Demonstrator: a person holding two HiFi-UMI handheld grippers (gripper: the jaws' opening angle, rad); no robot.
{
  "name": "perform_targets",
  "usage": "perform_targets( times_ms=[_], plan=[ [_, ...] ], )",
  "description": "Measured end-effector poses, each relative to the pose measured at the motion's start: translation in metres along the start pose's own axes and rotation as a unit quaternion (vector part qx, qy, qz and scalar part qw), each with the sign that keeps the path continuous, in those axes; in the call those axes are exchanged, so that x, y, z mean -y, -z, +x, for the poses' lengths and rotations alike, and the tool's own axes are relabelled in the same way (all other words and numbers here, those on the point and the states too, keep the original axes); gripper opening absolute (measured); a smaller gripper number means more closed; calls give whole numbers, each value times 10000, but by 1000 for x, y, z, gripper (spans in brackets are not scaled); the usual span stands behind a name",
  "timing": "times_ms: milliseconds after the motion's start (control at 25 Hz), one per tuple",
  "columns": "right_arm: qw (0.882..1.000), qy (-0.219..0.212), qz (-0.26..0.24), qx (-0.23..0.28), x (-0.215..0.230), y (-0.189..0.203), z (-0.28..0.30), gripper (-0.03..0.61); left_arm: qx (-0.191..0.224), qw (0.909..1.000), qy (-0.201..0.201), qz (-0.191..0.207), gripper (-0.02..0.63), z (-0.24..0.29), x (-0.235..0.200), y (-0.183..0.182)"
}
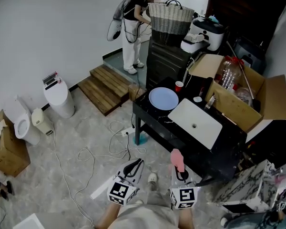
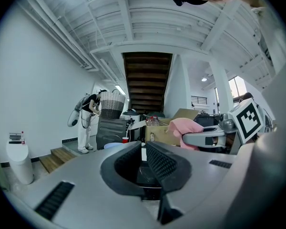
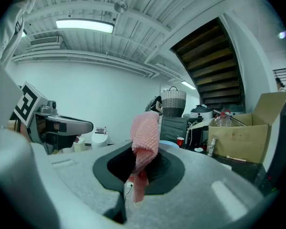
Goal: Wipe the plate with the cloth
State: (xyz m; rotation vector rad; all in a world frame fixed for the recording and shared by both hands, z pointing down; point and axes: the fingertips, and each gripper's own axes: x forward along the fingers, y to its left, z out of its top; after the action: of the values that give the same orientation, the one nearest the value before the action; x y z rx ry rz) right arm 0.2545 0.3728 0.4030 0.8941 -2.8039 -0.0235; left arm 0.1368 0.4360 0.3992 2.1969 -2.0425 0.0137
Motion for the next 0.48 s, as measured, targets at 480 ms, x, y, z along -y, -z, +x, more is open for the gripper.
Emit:
perform_targets(
  times_ms=[480],
  plan=[
    [9999,-157,-39,13,30,-3,56,32,31,9999,-126,-21,31,53,-28,-5]
  ],
)
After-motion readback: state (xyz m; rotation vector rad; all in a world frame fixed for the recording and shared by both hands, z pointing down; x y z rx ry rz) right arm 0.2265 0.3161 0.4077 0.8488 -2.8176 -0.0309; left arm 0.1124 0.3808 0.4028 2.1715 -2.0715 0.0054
